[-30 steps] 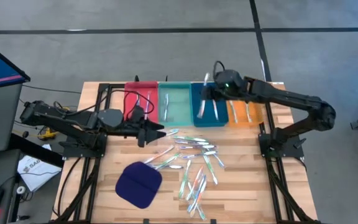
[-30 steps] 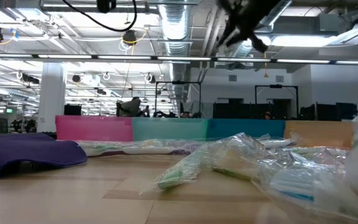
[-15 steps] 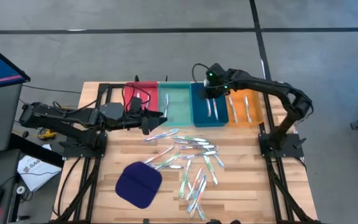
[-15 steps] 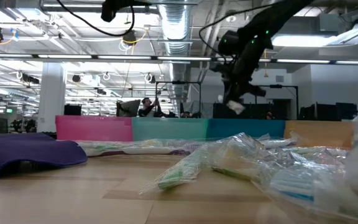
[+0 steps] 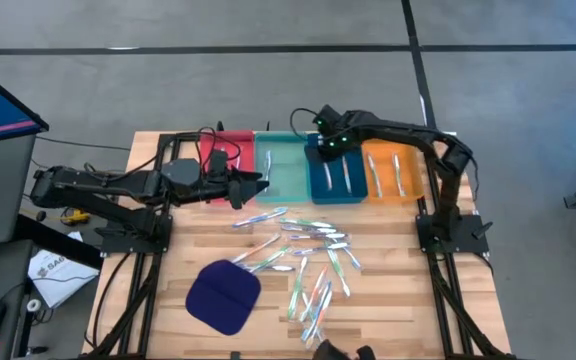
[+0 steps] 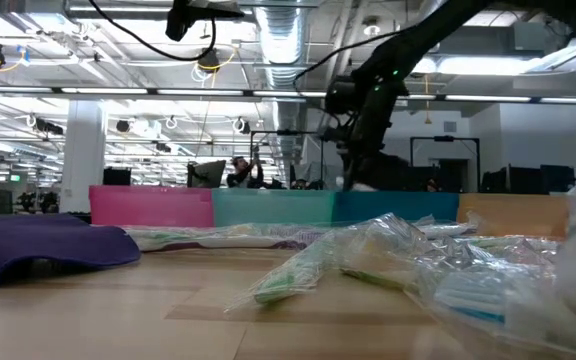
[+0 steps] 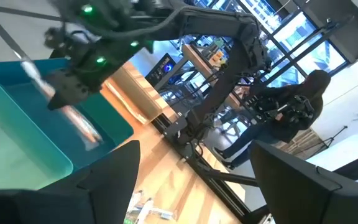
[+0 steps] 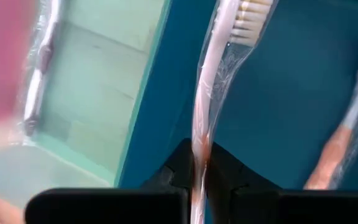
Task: Pick & Place Toothbrushes
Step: Put the orange toothbrush into the blue bin
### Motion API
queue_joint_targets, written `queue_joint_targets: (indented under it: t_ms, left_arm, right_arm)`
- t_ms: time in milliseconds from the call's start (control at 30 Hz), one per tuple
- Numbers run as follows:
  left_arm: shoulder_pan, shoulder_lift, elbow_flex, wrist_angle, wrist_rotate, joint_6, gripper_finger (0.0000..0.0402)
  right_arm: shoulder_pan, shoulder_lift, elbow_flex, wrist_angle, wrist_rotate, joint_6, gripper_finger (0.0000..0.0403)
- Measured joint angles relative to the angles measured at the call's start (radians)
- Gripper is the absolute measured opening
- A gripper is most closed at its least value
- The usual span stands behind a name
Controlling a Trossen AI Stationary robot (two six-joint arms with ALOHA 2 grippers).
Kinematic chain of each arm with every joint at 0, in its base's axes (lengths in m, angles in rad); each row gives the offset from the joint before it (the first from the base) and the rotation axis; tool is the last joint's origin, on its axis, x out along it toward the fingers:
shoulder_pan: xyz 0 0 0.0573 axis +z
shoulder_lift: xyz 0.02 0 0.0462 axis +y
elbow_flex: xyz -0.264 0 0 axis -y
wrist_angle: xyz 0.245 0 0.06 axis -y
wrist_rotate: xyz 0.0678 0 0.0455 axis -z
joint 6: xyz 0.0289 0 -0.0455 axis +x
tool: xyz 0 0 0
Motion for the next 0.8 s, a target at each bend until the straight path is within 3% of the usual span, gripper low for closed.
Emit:
queue_joint_targets:
  t_ms: [200, 633, 800]
  left_arm:
    - [0.005, 0.0, 0.0, -0.001, 0.009, 0.007, 0.0297]
    - [0.05, -0.034, 0.0, 0.0, 0.033, 0.031, 0.0297]
    - [0.05, -0.033, 0.0, -0.004, 0.033, 0.048, 0.0297]
  right_arm:
    - [0.01, 0.09, 0.083, -0.028, -0.005, -0.006, 0.0014]
    - [0.009, 0.154, 0.094, -0.036, -0.05, 0.009, 0.0015]
    - [0.009, 0.151, 0.094, -0.041, -0.034, 0.03, 0.0055]
